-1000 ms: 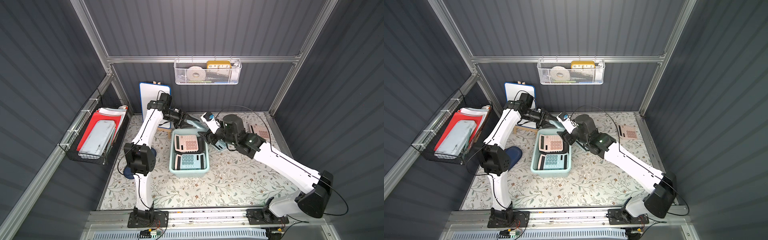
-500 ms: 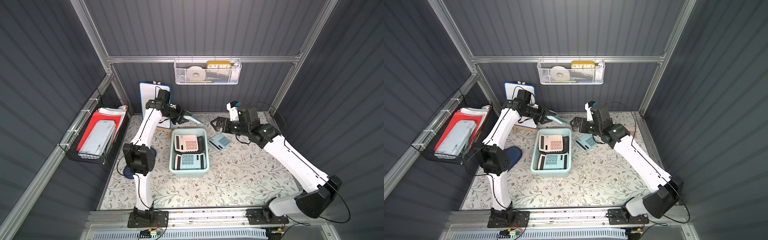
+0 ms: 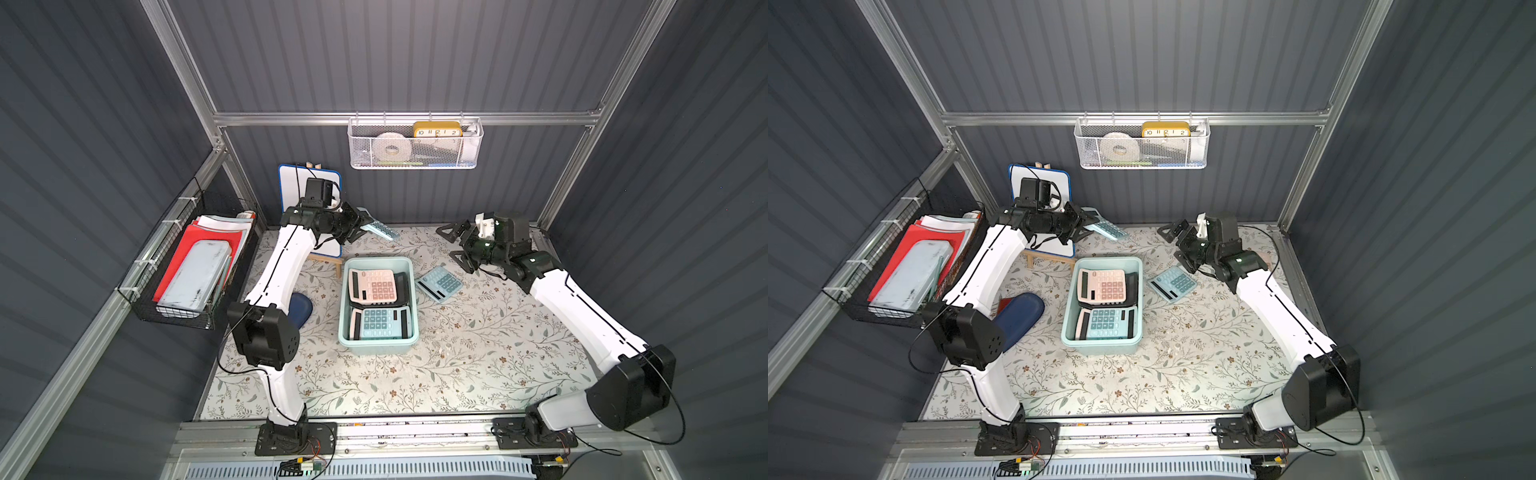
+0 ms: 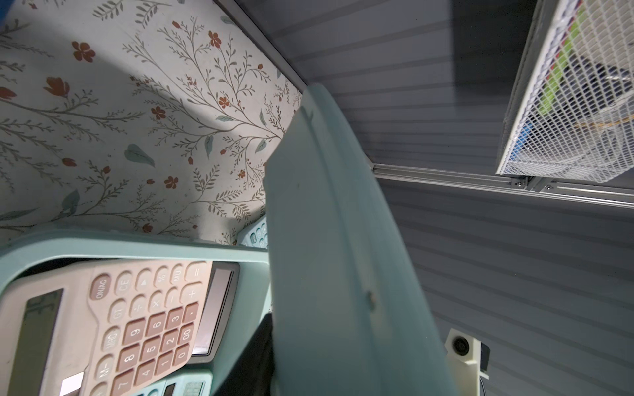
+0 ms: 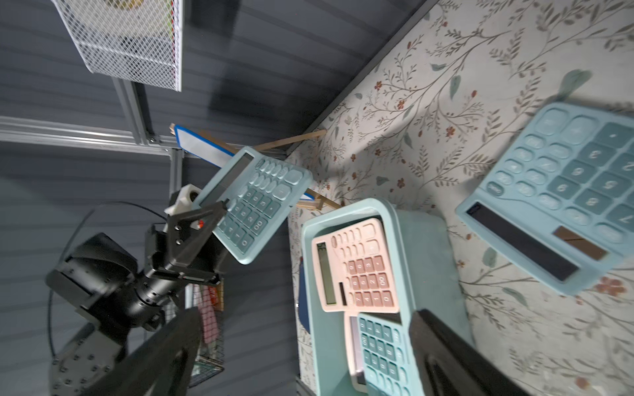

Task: Put the calculator in the storage box
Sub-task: Adjust the calculator.

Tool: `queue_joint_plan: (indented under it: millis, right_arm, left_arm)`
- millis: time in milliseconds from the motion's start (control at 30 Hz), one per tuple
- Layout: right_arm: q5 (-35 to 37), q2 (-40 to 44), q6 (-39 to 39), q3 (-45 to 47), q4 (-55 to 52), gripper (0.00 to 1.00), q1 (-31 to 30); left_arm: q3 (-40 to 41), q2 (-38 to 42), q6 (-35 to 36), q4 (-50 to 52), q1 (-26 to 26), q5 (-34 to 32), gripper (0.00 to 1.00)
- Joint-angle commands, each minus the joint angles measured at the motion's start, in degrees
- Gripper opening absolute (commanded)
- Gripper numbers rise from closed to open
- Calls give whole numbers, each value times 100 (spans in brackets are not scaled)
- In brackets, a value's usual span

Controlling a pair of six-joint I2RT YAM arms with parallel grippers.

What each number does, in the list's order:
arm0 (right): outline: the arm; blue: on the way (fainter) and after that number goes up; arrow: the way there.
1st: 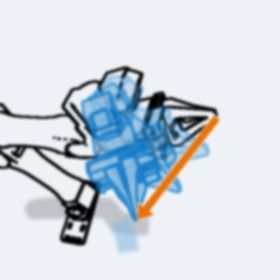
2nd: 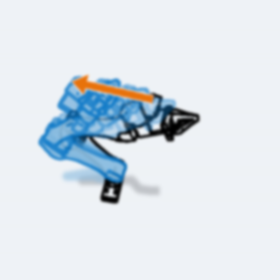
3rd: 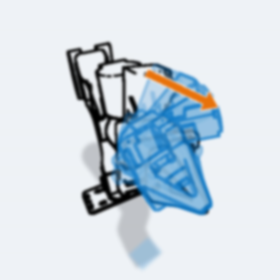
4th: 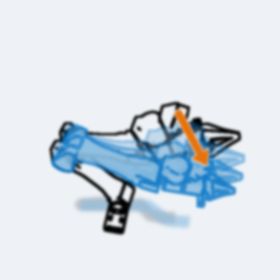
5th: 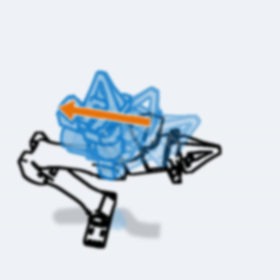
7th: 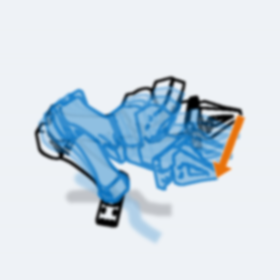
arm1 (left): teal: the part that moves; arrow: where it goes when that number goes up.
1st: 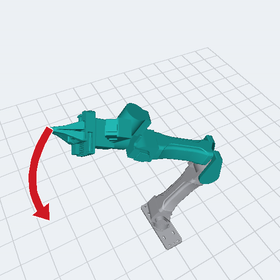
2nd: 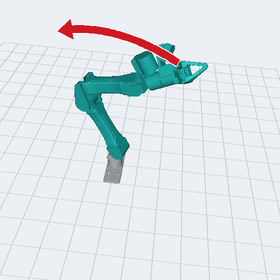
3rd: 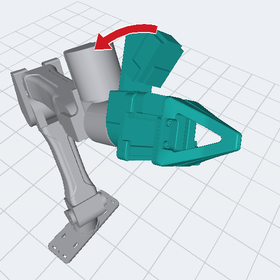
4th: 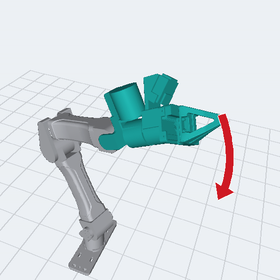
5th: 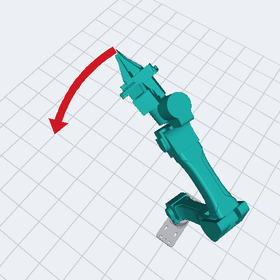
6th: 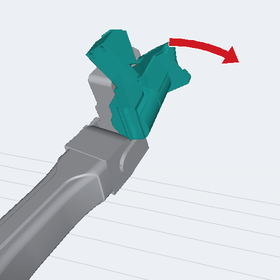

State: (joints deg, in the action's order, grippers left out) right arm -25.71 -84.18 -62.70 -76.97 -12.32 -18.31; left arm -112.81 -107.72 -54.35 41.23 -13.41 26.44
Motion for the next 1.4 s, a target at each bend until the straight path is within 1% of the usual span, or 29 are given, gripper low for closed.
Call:
queue_joint_plan:
  millis: [0, 133, 233, 400, 567, 700, 867, 1033, 1067, 1100, 1233, 1300, 1367]
  right_arm:
    - [-530, -304, -1149, 111, 918, 99, 55]
    - [-1011, -650, -2129, 192, 1825, 99, 49]
    - [-1043, -864, -2870, 345, 2698, 99, 12]
    - [-1154, -1342, -3720, 239, 3504, 97, -189]
    - [-1120, -1846, -4220, -115, 4016, 92, -509]
    - [-1031, -2213, -4515, -395, 4423, 88, -677]
    - [-947, -2708, -4801, -828, 4770, 81, -834]
    - [-742, -2887, -4874, -973, 4848, 72, -980]
    - [-693, -2892, -4882, -961, 4893, 69, -999]
    - [-671, -2889, -4891, -952, 4905, 64, -1021]
    - [-612, -2867, -4912, -878, 5021, 29, -1069]
    - [-561, -2828, -4892, -817, 5053, 17, -1078]
    - [-513, -2798, -4885, -756, 5119, 8, -1074]
  left_arm:
    - [293, 389, -118, -768, 5, -188, 40]
    - [711, 631, -173, -1251, 5, -262, 40]
    - [983, 789, -156, -1438, 5, -258, 40]
    - [1403, 1023, -282, -2093, 5, -216, 40]
    - [1760, 1184, -431, -2589, 5, -40, 40]
    - [2010, 1362, -480, -2747, 5, 116, 41]
    - [2235, 1517, -577, -2954, 5, 332, 41]
    - [2289, 1600, -592, -3002, 5, 411, 41]
    - [2303, 1607, -595, -3003, 5, 411, 41]
    - [2312, 1621, -599, -3007, 5, 420, 41]
    - [2343, 1632, -588, -2983, 5, 442, 41]
    - [2334, 1645, -554, -2888, 5, 414, 42]
    - [2317, 1664, -539, -2812, 4, 401, 45]
